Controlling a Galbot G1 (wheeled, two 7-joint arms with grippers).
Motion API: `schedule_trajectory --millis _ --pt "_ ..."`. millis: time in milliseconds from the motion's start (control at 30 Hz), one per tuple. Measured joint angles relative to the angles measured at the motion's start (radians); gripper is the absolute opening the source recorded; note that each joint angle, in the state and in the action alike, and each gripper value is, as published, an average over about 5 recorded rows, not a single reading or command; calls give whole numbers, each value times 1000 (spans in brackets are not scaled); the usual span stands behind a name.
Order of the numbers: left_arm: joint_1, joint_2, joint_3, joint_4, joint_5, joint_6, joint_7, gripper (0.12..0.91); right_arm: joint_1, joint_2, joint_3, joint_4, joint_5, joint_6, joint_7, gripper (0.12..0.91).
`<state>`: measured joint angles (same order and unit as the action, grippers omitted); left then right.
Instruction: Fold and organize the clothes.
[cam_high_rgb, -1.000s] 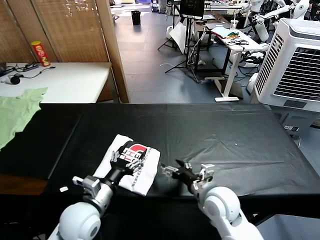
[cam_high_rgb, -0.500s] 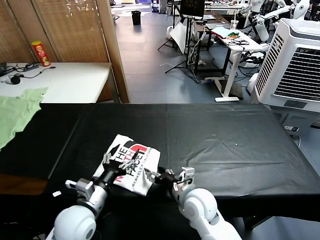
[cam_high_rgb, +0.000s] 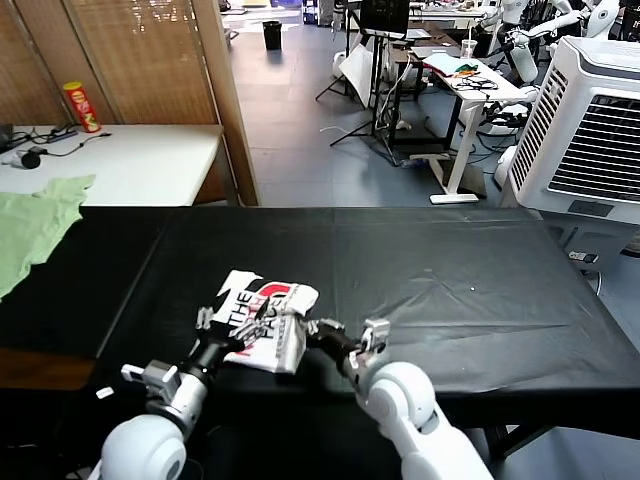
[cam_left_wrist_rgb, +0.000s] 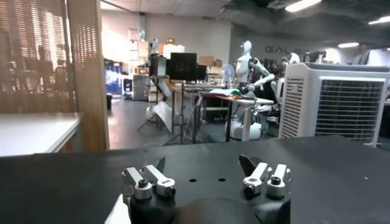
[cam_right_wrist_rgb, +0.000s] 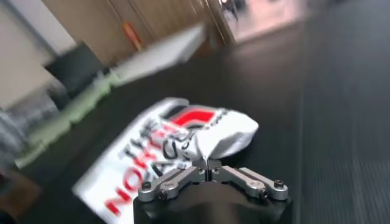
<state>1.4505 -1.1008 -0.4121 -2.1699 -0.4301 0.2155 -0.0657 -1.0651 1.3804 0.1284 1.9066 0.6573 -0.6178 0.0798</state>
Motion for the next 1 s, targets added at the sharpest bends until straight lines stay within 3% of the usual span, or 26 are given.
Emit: schedule_trajectory --millis 67,200,400,567,700,800,1000 --pt "0 -1 -3 0 0 0 0 798 12 -8 19 4 -52 -26 29 123" --pt "0 -6 -15 -2 -5 -3 -2 798 14 -38 97 -29 -261 -64 79 123" --pt "-14 -8 -6 9 -5 -8 -2 798 -12 -124 230 -61 -454 -104 51 123" --pt "-17 -13 4 15 -2 -14 0 798 -26 -168 275 -67 -514 -99 45 123" --pt "-10 -16 2 23 0 -24 1 798 -25 -197 291 -76 -536 -71 17 125" --pt "-8 -19 2 29 3 -30 2 798 -14 -218 300 -94 -565 -41 -13 180" --pt "-13 -28 6 41 7 -34 2 798 -16 -261 323 -105 -575 -19 -82 487"
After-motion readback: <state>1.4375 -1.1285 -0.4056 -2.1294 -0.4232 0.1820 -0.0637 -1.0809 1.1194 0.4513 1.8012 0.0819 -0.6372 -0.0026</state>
